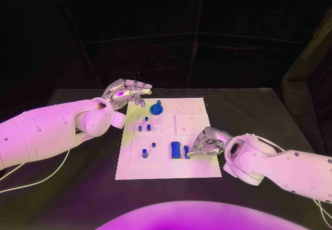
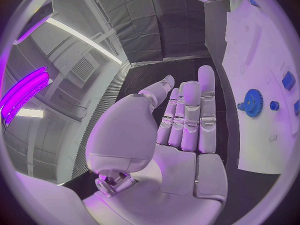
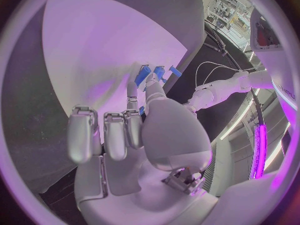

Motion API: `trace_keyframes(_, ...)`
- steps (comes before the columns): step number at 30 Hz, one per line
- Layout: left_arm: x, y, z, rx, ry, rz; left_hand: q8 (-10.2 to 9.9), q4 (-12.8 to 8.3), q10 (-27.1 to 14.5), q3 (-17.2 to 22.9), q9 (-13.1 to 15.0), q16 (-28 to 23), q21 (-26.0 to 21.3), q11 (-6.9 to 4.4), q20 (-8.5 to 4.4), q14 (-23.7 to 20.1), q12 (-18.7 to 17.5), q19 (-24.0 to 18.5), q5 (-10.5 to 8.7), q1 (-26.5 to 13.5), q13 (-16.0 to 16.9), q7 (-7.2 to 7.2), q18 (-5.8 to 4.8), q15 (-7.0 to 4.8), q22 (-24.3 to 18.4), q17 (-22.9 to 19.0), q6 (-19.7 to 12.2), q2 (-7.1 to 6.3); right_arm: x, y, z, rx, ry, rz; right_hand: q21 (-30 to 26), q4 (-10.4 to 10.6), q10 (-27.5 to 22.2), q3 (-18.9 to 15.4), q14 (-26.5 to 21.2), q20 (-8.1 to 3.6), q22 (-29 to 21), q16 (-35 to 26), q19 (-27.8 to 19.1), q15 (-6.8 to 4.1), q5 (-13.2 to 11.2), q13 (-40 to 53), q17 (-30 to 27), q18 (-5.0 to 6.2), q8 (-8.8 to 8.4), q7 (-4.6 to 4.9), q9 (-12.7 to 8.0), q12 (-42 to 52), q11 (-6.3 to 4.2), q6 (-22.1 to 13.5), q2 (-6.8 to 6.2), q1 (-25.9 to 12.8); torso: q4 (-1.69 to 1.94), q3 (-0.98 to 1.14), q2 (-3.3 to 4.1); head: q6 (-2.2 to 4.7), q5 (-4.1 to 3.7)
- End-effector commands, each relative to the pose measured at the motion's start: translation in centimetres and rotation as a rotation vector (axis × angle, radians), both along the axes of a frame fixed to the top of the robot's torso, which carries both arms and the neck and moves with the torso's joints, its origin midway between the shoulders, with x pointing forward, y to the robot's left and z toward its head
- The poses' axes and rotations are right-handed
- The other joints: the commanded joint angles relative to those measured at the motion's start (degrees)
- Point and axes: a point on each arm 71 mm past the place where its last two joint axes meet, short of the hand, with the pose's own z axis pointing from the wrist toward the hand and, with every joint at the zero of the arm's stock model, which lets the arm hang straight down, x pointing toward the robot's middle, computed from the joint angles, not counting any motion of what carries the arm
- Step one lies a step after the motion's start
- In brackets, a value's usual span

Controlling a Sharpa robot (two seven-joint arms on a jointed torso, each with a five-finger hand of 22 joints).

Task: Assemble the parts on the task board

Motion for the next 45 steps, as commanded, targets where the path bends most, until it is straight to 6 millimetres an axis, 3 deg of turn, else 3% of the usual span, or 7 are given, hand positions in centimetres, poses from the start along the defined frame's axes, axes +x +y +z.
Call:
trace_keyframes(1, 0.0, -0.1, 0.1, -0.010, -0.002, -0.007, 0.32, -0.14, -0.23, -0.28, 0.09, -0.27, -0.27, -0.17, 0.21, -0.31, 0.33, 0.10, 0.14, 0.36, 0.06, -0.26, 0.80, -0.03, -0.10, -0.06, -0.19, 0.28, -0.1, 0.2, 0.0, -0.006, 0.005, 0.016, -0.03, -0.40, 2.70, -0.05, 4.78, 0.04, 3.51, 0.31, 1.80, -0.12, 0.25, 10.46, 9.41, -0.90, 0.28, -0.17, 0.08, -0.19, -0.06, -0.18, 0.02, 0.56, 0.06, 0.03, 0.03, -0.02, 0.01)
trace_keyframes(23, 0.0, -0.1, 0.1, -0.010, -0.002, -0.007, 0.37, -0.19, -0.21, -0.27, 0.09, -0.22, -0.30, -0.20, 0.19, -0.31, 0.39, 0.12, 0.14, 0.47, 0.06, -0.29, 0.81, -0.06, -0.12, -0.07, -0.15, 0.35, 0.8, 1.1, -0.3, -0.088, -0.058, 0.036, 0.14, -2.87, 2.74, 0.58, 4.81, -0.06, 3.83, 0.36, 1.90, -0.27, -0.19, 10.49, 9.56, -0.97, 0.37, -0.41, 0.14, -0.18, -0.27, 0.26, 1.01, 3.37, -0.03, 0.05, -0.01, -0.66, 0.27)
trace_keyframes(33, 0.0, 0.0, 0.2, -0.010, -0.004, -0.005, 0.37, -0.19, -0.21, -0.27, 0.09, -0.22, -0.30, -0.20, 0.19, -0.31, 0.39, 0.12, 0.14, 0.47, 0.06, -0.29, 0.81, -0.06, -0.12, -0.07, -0.15, 0.35, 0.7, 0.8, 0.1, 0.056, -0.053, 0.002, 0.08, -0.36, 2.92, -2.08, 4.86, 0.08, 3.76, 0.46, 1.90, -0.02, 1.65, 10.69, 9.73, -0.95, -0.24, 0.08, -0.06, 0.20, 0.11, -0.62, 0.70, -1.51, -0.05, 0.04, -0.13, -0.35, 0.37)
trace_keyframes(37, 0.0, 0.0, 0.2, -0.009, -0.009, 0.001, 0.40, -0.25, -0.20, -0.27, 0.09, -0.20, -0.32, -0.22, 0.17, -0.33, 0.43, 0.13, 0.13, 0.56, 0.06, -0.31, 0.81, -0.08, -0.14, -0.11, -0.13, 0.39, 0.6, 0.1, 0.4, 0.183, 0.007, -0.006, -0.20, -0.25, 2.66, -2.36, 4.83, 0.22, 3.34, 0.38, 1.75, 0.17, 2.06, 10.43, 9.60, -0.86, -0.81, 0.41, -0.25, -0.37, 0.39, -1.60, 0.94, -1.57, 0.08, -0.09, -0.25, 0.14, -0.02)
trace_keyframes(41, 0.1, -0.1, 0.2, -0.011, -0.017, 0.006, 0.45, -0.17, -0.13, -0.42, 0.10, -0.28, -0.35, -0.22, 0.17, -0.41, 0.51, 0.14, 0.13, 0.41, 0.07, -0.32, 0.80, -0.07, -0.16, -0.32, -0.08, 0.32, 1.4, -0.9, 1.4, 0.347, 0.040, -0.024, -1.30, -0.96, 1.30, -2.55, 4.52, 0.80, 1.76, -0.42, 1.04, 0.94, 2.31, 8.95, 8.28, -0.53, -2.37, 1.48, -0.83, -3.44, 1.30, -4.24, 1.17, -0.42, 0.15, -0.23, -0.58, 0.92, -0.20)
trace_keyframes(43, 0.2, 0.0, 0.2, -0.023, -0.015, 0.018, 0.50, 0.05, -0.10, -0.81, 0.10, -0.89, -0.51, -0.22, 0.20, -0.93, 0.58, 0.03, 0.12, -0.06, 0.06, -0.37, 0.77, -0.03, -0.25, -1.33, -0.05, 0.09, 2.7, -1.6, 2.2, 0.449, 0.035, -0.056, -3.20, -2.09, -2.25, -2.36, 3.94, 1.35, -0.89, -1.87, -0.17, 1.46, 3.13, 4.82, 6.03, 0.05, -2.97, 1.99, -1.06, -11.62, 1.86, -5.22, 1.65, 1.16, 0.25, -0.36, -0.97, 1.71, -0.53)
trace_keyframes(45, 0.4, 0.1, 0.2, -0.036, -0.013, 0.033, 0.58, 0.18, -0.20, -1.18, 0.08, -2.57, -1.42, -0.22, 0.27, -2.65, 0.59, -1.04, 0.13, -0.28, -0.01, -0.43, 0.75, 0.04, -0.70, -2.78, -0.04, -0.03, 3.8, -2.5, 2.8, 0.533, 0.026, -0.099, -9.55, -3.44, -10.70, -2.08, 1.50, 1.64, -9.29, -7.76, -4.04, 2.06, 4.52, -6.04, -2.14, 1.92, -3.94, 2.81, -1.65, -31.29, 2.23, -6.60, 2.69, 3.18, 0.25, -0.49, -1.39, 2.51, -0.60)
